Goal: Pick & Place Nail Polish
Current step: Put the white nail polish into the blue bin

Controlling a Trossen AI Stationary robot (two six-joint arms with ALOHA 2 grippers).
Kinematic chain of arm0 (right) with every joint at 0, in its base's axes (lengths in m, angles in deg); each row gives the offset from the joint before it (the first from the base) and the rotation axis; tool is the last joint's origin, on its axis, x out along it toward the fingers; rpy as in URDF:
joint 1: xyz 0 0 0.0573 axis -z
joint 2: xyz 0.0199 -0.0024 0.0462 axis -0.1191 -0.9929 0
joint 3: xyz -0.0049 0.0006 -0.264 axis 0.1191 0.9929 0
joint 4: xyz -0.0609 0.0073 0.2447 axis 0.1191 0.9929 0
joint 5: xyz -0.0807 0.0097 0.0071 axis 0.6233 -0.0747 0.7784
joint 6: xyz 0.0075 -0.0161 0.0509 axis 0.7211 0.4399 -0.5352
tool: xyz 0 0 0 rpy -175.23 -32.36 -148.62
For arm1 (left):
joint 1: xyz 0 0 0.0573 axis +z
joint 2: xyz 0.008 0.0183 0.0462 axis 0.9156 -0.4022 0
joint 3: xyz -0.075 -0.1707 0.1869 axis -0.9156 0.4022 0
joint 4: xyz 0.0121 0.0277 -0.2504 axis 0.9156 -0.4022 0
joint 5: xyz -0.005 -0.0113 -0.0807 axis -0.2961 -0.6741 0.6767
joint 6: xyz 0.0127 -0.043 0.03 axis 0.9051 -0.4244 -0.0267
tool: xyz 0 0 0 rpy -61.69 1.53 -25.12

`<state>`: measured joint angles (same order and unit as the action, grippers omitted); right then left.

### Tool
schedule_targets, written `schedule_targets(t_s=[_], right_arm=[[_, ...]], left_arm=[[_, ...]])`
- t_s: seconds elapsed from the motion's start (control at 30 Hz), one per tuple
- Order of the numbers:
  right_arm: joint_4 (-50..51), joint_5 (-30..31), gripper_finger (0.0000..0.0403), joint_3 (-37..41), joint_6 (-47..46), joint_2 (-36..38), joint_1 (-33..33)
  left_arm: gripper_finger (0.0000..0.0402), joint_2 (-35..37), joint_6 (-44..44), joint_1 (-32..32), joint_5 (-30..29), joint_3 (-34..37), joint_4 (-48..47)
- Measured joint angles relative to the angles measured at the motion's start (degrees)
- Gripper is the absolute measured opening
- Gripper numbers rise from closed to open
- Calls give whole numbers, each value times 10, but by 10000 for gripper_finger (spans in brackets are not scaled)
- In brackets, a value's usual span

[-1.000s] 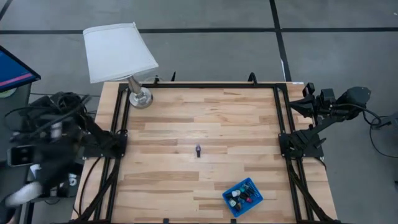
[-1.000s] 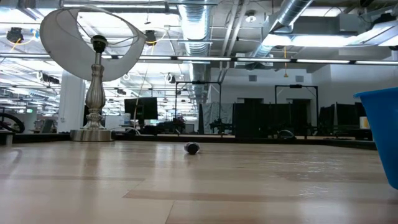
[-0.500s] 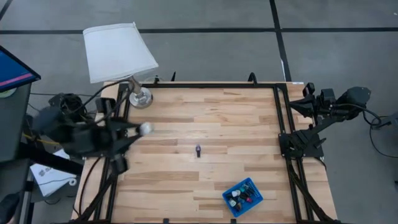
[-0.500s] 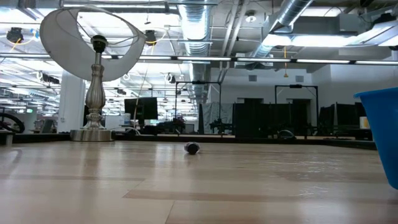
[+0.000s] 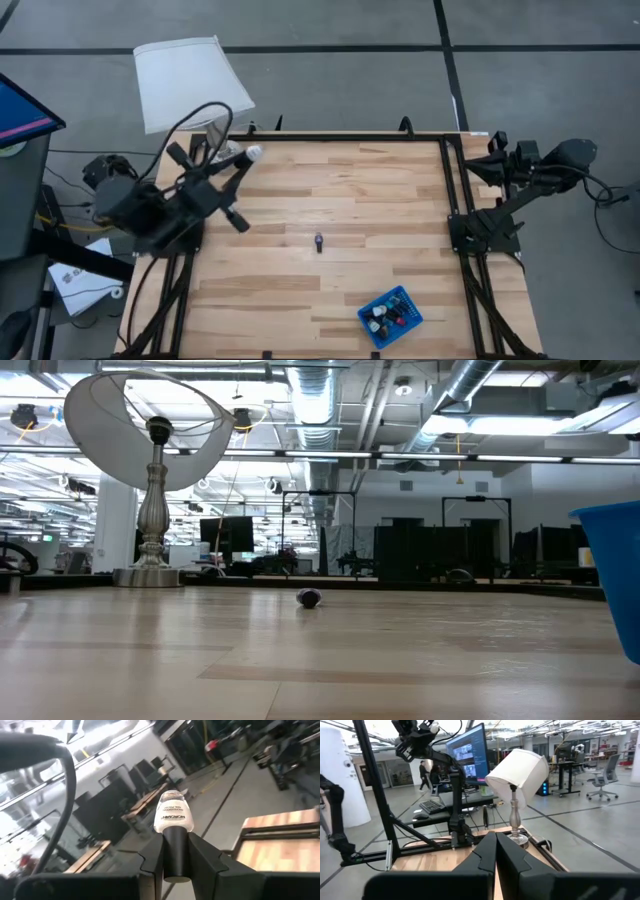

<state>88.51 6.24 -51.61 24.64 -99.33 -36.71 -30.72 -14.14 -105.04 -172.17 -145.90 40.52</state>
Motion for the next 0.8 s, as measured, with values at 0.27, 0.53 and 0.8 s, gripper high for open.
schedule_targets(t_s=[0.27,0.53,0.8], right_arm=[[0,2,0,0,0,0,0],[0,2,0,0,0,0,0],[0,2,0,0,0,0,0]], left_arm=[[57,-2,0,57,1,0,-48],[57,-2,78,115,70,69,-84],[57,-2,55,167,177,130,-85]])
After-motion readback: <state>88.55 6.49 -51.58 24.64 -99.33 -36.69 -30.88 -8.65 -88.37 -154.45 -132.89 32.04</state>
